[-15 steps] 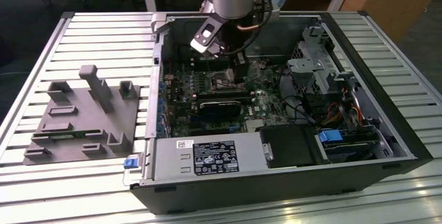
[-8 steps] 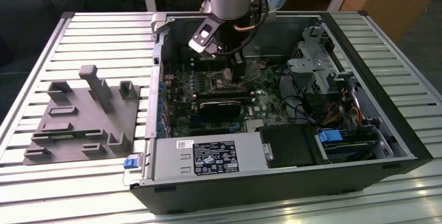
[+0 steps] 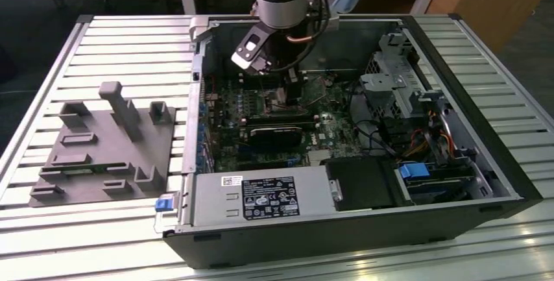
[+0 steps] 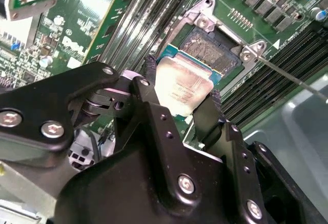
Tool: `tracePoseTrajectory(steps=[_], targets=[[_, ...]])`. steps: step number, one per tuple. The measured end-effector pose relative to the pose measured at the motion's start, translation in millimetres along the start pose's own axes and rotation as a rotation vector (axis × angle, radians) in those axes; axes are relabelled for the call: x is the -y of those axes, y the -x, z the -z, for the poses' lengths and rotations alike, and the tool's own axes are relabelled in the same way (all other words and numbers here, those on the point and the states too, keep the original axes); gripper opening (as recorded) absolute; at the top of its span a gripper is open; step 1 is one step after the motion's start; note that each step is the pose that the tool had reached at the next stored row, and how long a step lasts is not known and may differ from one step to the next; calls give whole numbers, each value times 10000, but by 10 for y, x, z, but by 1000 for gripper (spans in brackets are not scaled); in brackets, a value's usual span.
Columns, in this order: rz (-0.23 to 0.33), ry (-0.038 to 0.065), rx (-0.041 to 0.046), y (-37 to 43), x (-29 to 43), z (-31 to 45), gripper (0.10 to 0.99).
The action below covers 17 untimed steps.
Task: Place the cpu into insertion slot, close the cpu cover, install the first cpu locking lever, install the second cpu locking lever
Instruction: 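Place the cpu into insertion slot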
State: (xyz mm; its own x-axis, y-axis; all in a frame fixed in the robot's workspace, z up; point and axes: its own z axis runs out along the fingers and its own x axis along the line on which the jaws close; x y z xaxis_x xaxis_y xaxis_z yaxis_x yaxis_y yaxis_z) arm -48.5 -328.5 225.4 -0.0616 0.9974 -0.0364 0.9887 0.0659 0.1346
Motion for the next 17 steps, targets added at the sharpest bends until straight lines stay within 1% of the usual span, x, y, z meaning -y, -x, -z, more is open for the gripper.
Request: tracePoseTrajectory(steps=[7,17], targets=[[-134,-4,19,-20,61,-64,541],[-245,-9,36,-84,75,-142,541]])
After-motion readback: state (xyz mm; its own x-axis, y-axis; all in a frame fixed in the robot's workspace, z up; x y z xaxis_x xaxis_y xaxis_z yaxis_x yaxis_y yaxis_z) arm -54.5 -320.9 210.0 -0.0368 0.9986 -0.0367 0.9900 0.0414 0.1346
